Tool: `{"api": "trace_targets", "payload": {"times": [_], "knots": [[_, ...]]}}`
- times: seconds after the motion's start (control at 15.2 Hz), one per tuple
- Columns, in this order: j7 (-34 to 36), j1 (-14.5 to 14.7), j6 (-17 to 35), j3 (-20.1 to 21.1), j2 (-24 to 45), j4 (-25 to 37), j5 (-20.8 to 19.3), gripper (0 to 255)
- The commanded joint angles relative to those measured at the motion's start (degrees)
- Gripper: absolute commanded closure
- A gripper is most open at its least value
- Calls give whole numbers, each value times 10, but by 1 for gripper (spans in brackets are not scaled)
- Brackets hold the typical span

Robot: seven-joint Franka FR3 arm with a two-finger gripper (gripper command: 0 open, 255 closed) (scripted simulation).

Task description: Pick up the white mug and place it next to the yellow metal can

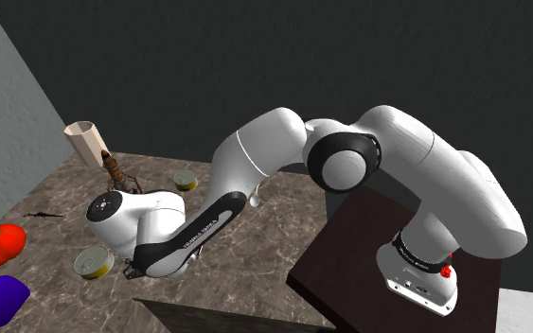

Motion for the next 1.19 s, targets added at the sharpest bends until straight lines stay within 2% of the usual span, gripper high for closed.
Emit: {"api": "trace_targets", "payload": {"times": [0.0, 0.33, 0.59, 1.12], "knots": [[0, 0, 0, 0, 0, 0, 0, 0], [0, 0, 0, 0, 0, 0, 0, 0], [-2, -8, -33, 14, -51, -20, 12, 0], [-3, -8, -33, 14, -51, -20, 12, 0]]}}
